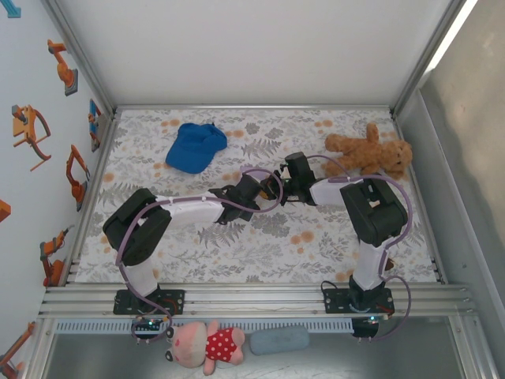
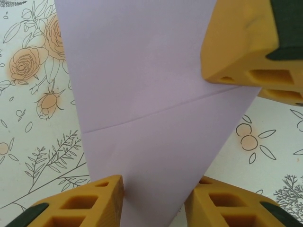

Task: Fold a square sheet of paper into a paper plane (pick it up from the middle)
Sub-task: Fold the wing for the fifth time at the center of the table.

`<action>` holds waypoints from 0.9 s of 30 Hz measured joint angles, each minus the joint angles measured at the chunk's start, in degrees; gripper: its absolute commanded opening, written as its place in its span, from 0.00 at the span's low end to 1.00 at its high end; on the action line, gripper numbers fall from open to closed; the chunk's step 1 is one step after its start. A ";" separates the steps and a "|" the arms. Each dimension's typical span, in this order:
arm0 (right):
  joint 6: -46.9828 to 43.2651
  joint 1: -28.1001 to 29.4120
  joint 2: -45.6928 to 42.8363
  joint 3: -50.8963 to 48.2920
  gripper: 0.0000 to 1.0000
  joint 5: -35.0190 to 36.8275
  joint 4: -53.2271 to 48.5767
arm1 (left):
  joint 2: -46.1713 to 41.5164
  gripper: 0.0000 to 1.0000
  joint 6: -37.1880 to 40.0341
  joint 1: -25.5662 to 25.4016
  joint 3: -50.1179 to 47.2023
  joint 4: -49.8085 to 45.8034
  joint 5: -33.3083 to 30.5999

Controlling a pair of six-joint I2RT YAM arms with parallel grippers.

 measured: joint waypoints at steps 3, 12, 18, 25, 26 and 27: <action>0.02 0.00 0.00 0.00 0.00 0.00 0.00 | 0.00 0.32 0.02 -0.04 0.00 0.28 0.04; 0.04 -0.04 0.02 0.00 0.08 -0.02 0.00 | 0.57 0.18 -0.07 -0.02 -0.13 1.99 0.66; 0.24 -0.87 0.02 -0.55 0.25 0.02 -0.09 | 0.87 0.12 -0.31 0.00 -1.05 3.56 1.90; -2.25 -2.89 -1.33 -1.05 0.50 0.66 -2.47 | 0.09 0.09 -1.49 1.49 -3.78 6.23 5.60; -3.04 -3.21 -1.90 -1.05 0.52 0.74 -3.10 | -0.31 0.08 -1.79 1.92 -4.39 6.58 6.45; -4.20 -3.63 -2.73 -1.05 0.52 1.33 -4.11 | -0.81 0.08 -2.16 2.43 -5.01 6.99 7.56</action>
